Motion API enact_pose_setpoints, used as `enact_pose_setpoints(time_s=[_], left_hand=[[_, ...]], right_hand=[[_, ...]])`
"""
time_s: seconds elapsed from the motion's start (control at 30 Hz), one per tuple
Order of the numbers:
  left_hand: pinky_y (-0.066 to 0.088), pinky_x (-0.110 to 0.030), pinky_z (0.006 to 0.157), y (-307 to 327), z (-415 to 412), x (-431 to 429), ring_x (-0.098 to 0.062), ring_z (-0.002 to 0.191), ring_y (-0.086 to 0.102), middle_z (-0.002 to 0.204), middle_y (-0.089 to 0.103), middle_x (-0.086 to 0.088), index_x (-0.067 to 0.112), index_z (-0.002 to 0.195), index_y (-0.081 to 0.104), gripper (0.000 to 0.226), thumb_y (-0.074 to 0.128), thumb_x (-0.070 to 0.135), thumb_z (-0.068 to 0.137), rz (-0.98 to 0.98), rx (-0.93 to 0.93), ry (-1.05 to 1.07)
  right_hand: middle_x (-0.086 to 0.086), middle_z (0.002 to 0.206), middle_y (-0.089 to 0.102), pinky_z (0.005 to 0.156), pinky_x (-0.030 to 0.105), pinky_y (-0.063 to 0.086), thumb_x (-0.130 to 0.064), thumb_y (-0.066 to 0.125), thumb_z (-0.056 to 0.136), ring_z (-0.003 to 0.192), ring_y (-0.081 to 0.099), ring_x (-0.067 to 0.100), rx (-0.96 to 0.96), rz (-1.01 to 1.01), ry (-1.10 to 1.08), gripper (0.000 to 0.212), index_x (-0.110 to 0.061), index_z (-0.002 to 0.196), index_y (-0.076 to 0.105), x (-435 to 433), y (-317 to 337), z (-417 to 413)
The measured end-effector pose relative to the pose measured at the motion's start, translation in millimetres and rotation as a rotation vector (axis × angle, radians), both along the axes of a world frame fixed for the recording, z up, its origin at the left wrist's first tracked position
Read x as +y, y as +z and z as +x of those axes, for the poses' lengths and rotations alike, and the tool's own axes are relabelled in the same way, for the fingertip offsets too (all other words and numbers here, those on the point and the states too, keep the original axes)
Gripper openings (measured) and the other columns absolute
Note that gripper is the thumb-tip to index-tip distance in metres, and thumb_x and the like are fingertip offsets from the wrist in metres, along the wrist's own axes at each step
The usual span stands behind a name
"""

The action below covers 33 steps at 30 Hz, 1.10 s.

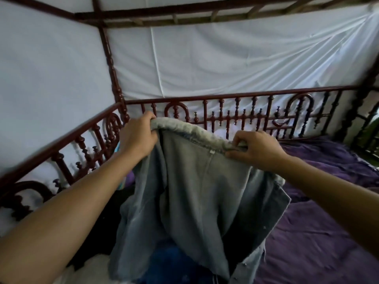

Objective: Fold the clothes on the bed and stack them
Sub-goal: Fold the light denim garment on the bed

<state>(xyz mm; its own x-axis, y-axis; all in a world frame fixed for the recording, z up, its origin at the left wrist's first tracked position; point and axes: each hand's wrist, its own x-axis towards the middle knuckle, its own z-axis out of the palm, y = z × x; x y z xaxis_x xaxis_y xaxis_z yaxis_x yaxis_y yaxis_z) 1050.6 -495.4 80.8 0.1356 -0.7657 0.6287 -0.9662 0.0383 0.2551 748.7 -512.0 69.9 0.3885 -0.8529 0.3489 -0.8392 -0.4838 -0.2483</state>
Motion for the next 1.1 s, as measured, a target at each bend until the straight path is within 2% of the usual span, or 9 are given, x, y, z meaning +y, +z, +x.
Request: enact_pose_setpoints(time_s=[0.07, 0.13, 0.23, 0.33, 0.53, 0.7, 0.77, 1.0, 1.1], left_hand=[[0.047, -0.042, 0.072, 16.2, -9.1, -0.6, -0.04, 0.091, 0.061, 0.096, 0.067, -0.017, 0.016, 0.111, 0.06, 0.03, 0.058, 0.01, 0.081, -0.007, -0.082, 0.035], [0.046, -0.043, 0.073, 32.3, -20.5, -2.6, -0.041, 0.091, 0.061, 0.097, 0.067, -0.019, 0.014, 0.111, 0.061, 0.03, 0.058, 0.008, 0.082, -0.037, -0.097, 0.048], [0.044, -0.045, 0.073, 46.2, -41.4, -12.4, -0.045, 0.092, 0.058, 0.098, 0.064, -0.023, 0.009, 0.107, 0.062, 0.026, 0.057, 0.005, 0.081, -0.095, -0.117, 0.054], [0.047, -0.046, 0.073, 34.1, -71.5, -28.1, -0.046, 0.091, 0.06, 0.098, 0.064, -0.024, 0.007, 0.102, 0.062, 0.022, 0.057, 0.008, 0.081, -0.047, -0.199, 0.036], [0.049, -0.044, 0.081, -56.5, -158.6, -57.6, -0.043, 0.101, 0.06, 0.109, 0.063, -0.024, 0.008, 0.111, 0.063, 0.029, 0.059, 0.019, 0.083, 0.316, -0.196, 0.048], [0.047, -0.041, 0.08, -119.7, -250.8, -89.1, -0.039, 0.107, 0.058, 0.118, 0.06, -0.018, 0.012, 0.117, 0.059, 0.031, 0.052, 0.016, 0.088, 0.578, -0.067, -0.071], [0.048, -0.039, 0.075, -136.1, -293.4, -113.6, -0.037, 0.103, 0.058, 0.115, 0.061, -0.015, 0.012, 0.116, 0.058, 0.029, 0.05, 0.013, 0.088, 0.635, 0.0, -0.139], [0.046, -0.038, 0.086, -169.9, -483.1, -187.7, -0.035, 0.113, 0.054, 0.123, 0.058, -0.016, 0.011, 0.121, 0.055, 0.033, 0.047, 0.01, 0.089, 0.754, 0.209, -0.398], [0.041, -0.034, 0.079, -177.4, -557.3, -199.7, -0.035, 0.11, 0.055, 0.121, 0.058, -0.016, 0.009, 0.117, 0.055, 0.03, 0.045, 0.007, 0.088, 0.794, 0.32, -0.516]], right_hand=[[-0.008, 0.067, 0.05, 0.049, 0.024, 0.027, -0.044, 0.066, 0.084, 0.067, 0.052, 0.021, 0.019, -0.086, -0.018, 0.026, -0.027, 0.08, 0.047, 6.5, 8.4, -6.6], [-0.005, 0.069, 0.047, 0.049, 0.027, 0.028, -0.031, 0.066, 0.085, 0.065, 0.047, 0.022, -0.011, -0.125, 0.009, 0.022, -0.023, 0.093, 0.047, 15.3, 17.0, -16.8], [0.004, 0.081, 0.052, 0.057, 0.035, 0.033, -0.016, 0.062, 0.081, 0.068, 0.047, 0.029, 0.073, -0.21, -0.028, 0.047, -0.022, 0.122, 0.039, 25.0, 25.9, -33.9], [0.012, 0.099, 0.059, 0.062, 0.036, 0.035, -0.01, 0.056, 0.083, 0.081, 0.055, 0.035, 0.114, -0.164, -0.135, 0.055, -0.02, 0.131, 0.032, 23.5, 13.4, -66.4], [0.023, 0.106, 0.062, 0.065, 0.038, 0.035, -0.005, 0.048, 0.083, 0.099, 0.057, 0.045, 0.037, 0.107, -0.296, 0.03, -0.012, 0.112, 0.046, 14.9, -65.6, -162.0], [0.021, 0.106, 0.064, 0.071, 0.038, 0.043, -0.005, 0.048, 0.076, 0.099, 0.057, 0.043, -0.127, 0.286, -0.458, 0.033, -0.017, 0.106, 0.055, 6.7, -123.7, -239.5], [0.021, 0.107, 0.064, 0.075, 0.039, 0.047, -0.007, 0.048, 0.075, 0.1, 0.058, 0.042, -0.148, 0.335, -0.548, 0.033, -0.017, 0.105, 0.056, 2.5, -144.0, -274.4], [0.02, 0.106, 0.065, 0.079, 0.036, 0.046, -0.004, 0.051, 0.074, 0.101, 0.059, 0.038, -0.23, 0.489, -0.879, 0.032, -0.017, 0.103, 0.056, -1.9, -185.0, -407.5], [0.02, 0.107, 0.065, 0.082, 0.035, 0.046, -0.002, 0.053, 0.074, 0.105, 0.058, 0.037, -0.245, 0.508, -1.005, 0.03, -0.013, 0.102, 0.059, -2.4, -189.3, -460.6]])
